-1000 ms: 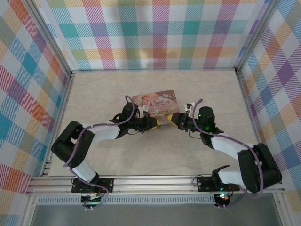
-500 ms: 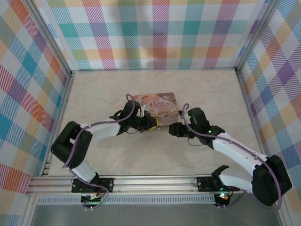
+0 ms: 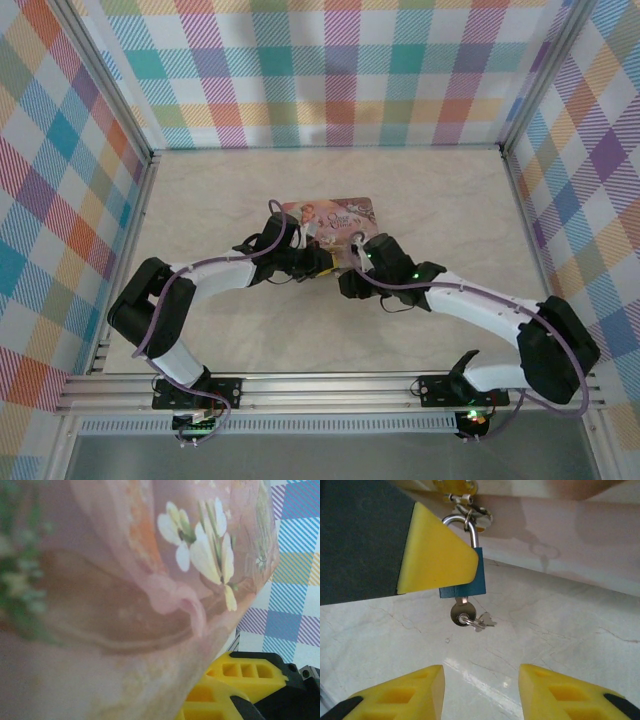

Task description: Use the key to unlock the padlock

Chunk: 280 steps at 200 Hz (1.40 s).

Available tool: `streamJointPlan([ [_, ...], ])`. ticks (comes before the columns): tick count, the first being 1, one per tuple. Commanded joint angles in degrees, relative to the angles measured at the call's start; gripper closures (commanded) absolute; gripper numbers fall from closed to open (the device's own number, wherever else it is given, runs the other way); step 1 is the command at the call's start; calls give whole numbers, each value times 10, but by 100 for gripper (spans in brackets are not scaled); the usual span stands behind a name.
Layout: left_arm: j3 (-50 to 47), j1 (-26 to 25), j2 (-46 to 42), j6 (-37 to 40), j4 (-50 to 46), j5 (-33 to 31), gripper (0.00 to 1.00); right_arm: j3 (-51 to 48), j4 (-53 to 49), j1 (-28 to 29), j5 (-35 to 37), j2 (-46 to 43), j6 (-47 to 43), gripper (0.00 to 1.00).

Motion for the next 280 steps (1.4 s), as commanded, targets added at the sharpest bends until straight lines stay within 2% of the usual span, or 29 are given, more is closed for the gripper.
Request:
streamJointPlan([
  [1,23,-3,-19,2,16,14,100,36,-3,14,33,23,-32,56],
  [103,23,-3,-17,-1,23,18,100,96,-29,41,86,91,-63,58],
  [159,21,-3,-17,0,24,18,100,115,-40,52,104,112,-73,64],
  [183,21,-3,-17,0,26,18,100,119,-43,53,107,115,-76,74],
  [201,21,-3,-18,0,25,17,100,121,-42,53,106,118,-80,100],
  [266,13,-2,-21,11,8,0,100,101,-24,53,88,117,-82,100],
  [280,7,-2,-20,11,6,-6,91,93,-11,53,82,117,-84,100],
])
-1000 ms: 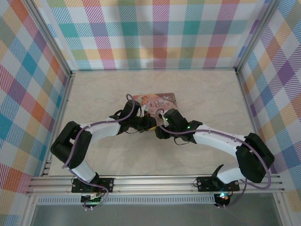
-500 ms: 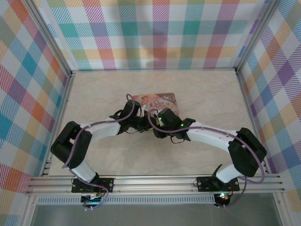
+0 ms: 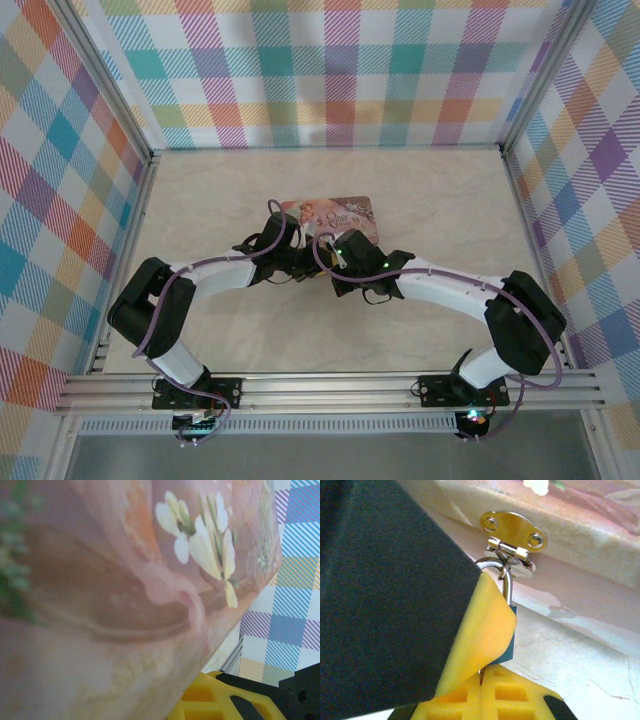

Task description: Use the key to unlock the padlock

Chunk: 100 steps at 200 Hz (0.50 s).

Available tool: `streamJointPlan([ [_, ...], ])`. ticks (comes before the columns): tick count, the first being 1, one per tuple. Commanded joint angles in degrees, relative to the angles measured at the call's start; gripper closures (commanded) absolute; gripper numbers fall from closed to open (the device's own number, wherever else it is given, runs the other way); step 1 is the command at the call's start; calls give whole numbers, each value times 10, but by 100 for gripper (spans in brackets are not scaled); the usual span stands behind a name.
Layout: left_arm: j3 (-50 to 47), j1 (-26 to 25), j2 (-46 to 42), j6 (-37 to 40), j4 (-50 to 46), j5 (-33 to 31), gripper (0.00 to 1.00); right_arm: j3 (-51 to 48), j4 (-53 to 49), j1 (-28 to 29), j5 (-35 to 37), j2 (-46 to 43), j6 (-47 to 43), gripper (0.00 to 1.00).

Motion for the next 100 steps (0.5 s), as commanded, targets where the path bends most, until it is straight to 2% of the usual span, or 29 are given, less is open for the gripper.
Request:
streamJointPlan([
  [1,5,-3,-20,9,10,5,90,-13,25,4,-20,5,-10,100],
  [18,-4,-3,-20,10,4,-11,73,-14,30,4,-31,15,-12,100],
  [33,-14,-3,-21,10,3,-23,66,-21,45,4,-45,25,-17,100],
  [100,-53,-1,-74,15,-42,-82,61,-22,59,4,-92,66,-51,100],
])
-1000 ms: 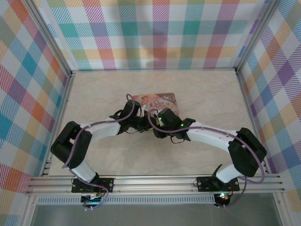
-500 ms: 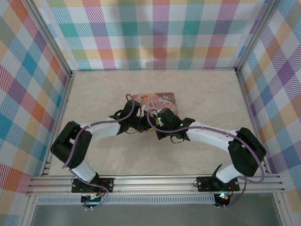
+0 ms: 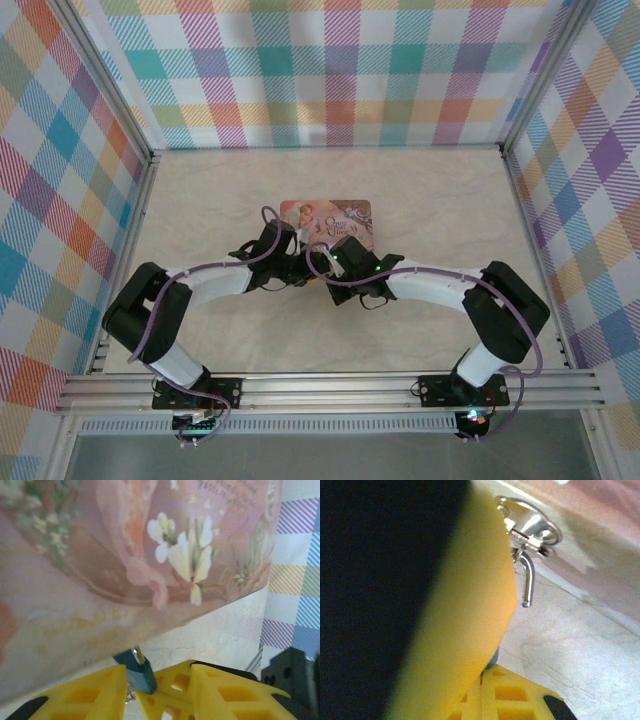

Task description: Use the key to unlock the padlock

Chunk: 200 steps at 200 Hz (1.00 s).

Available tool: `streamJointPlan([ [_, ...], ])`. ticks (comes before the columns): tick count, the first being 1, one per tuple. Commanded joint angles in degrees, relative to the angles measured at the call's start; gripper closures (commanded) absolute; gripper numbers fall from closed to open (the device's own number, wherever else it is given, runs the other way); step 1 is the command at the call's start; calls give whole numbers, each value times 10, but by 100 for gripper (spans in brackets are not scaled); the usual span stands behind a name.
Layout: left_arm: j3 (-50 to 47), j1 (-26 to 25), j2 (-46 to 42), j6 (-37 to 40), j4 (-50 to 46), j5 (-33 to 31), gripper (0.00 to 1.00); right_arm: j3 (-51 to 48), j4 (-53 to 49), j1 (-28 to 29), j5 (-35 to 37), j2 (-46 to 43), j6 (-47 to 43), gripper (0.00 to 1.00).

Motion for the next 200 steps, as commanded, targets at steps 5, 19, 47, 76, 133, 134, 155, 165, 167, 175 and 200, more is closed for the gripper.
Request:
streamJointPlan([
  [5,-14,0,-50,15,-32,-36,61,-1,21,5,-39,14,-27,100],
  [19,-22,3,-71,17,-47,-49,61,7,15,4,-43,25,-30,100],
  [47,-29,10,-132,33,-99,-93,58,9,12,3,-40,29,-35,100],
  [76,-31,23,-201,49,-158,-158,49,13,2,3,-38,31,-46,100],
  [133,3,75,-239,75,-243,-238,23,12,3,3,-39,24,-53,100],
  [134,3,76,-239,75,-242,-237,23,12,3,3,-39,23,-53,100],
  [155,22,97,-209,75,-235,-231,23,8,6,3,-35,15,-60,100],
  [165,31,105,-190,77,-226,-227,22,7,6,3,-32,12,-64,100],
  [167,32,106,-186,77,-225,-227,22,7,4,3,-31,12,-65,100],
  [175,39,112,-173,77,-221,-224,23,8,1,3,-28,12,-69,100],
  [200,58,123,-131,82,-186,-216,22,9,-2,3,-26,9,-78,100],
])
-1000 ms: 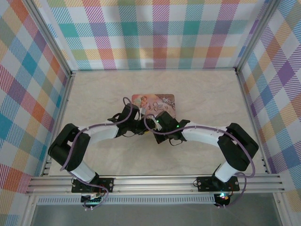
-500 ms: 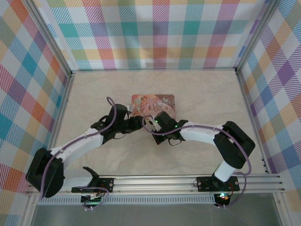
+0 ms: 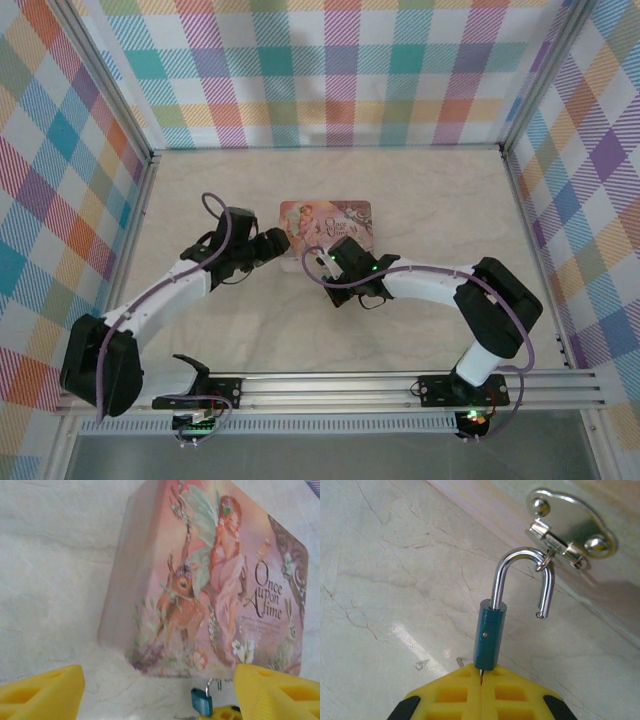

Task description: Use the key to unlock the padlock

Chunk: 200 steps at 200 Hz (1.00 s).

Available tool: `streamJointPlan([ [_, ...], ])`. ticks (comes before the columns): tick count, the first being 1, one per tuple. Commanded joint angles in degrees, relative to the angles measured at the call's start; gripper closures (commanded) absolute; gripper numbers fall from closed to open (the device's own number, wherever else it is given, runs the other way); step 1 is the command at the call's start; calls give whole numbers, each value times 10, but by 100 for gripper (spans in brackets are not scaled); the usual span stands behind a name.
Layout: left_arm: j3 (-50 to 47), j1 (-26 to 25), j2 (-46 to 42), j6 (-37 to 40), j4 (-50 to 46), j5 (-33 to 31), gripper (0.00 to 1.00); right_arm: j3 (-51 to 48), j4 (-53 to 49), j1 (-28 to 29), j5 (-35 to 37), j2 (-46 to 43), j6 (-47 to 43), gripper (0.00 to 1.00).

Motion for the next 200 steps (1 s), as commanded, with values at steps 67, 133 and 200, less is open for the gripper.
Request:
streamJointPlan([
  [67,72,28,135,-3,108,53,23,8,-13,4,-6,-17,-48,100],
  [133,81,28,168,-15,124,67,24,19,-31,4,19,-11,-119,100],
  [200,83,27,176,-16,128,75,24,40,-46,4,59,5,-219,100],
])
